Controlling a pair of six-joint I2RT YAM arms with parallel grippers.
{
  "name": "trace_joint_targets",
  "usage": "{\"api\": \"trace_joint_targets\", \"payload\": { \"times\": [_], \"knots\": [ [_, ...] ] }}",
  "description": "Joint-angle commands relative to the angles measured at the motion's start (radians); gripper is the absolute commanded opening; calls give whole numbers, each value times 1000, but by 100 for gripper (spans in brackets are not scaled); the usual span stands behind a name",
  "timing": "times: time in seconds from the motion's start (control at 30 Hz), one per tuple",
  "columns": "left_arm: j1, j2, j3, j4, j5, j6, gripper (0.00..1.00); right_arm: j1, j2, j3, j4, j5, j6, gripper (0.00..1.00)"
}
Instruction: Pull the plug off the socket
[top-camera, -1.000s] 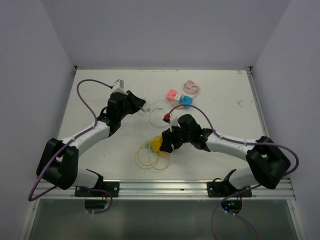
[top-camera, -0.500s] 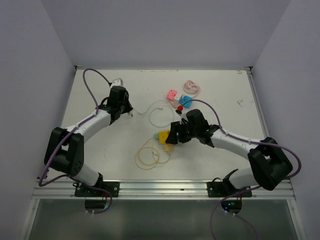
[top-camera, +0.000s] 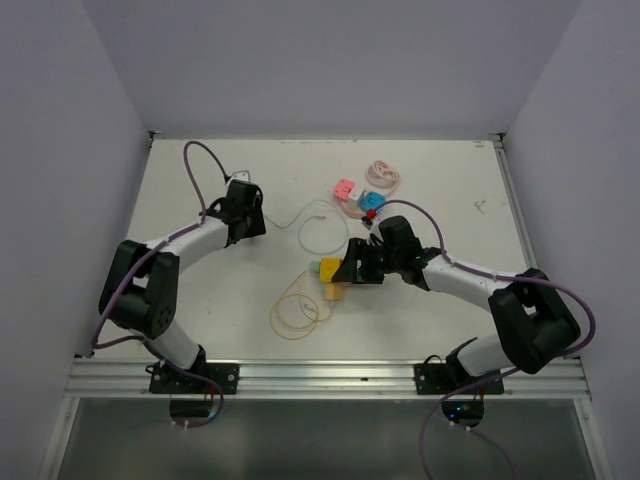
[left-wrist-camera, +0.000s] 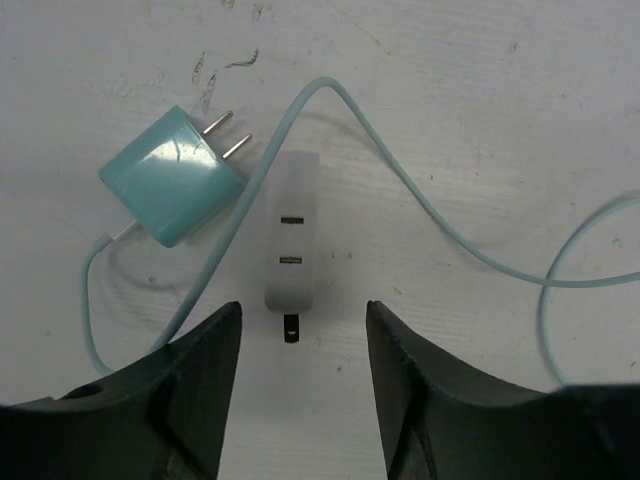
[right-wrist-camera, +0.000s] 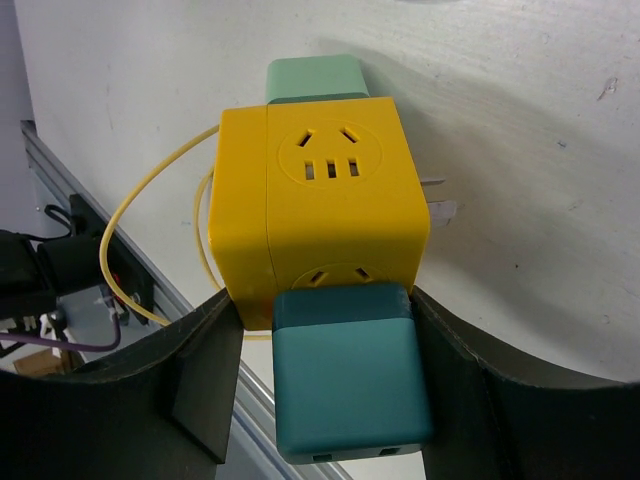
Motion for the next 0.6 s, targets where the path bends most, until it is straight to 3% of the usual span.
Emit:
{"api": "trace_joint_targets", "payload": {
  "times": [0.0,0.13,0.23,0.33,0.37,0.47,0.57],
  "knots": [
    [6,-15,37,-10,9,21,58,-12,28,-22,4,-14,55,0],
    [6,-77,33,-33,47,24,72,-32,54,-48,46,-4,108,2],
    [6,-145,25,-56,89,30,83,-46,68,-63,58,9,124,12],
    [5,-230,8,-67,144,47,89,-49,72,-68,50,24,118,28],
    [6,-254,2,-68,159,56,90,-49,69,-68,43,25,113,39],
    [6,-350,-23,-70,192,87,92,-51,63,-56,14,32,82,57],
    [6,-447,-49,-65,195,121,95,-49,42,-39,-49,64,49,71]
  ]
}}
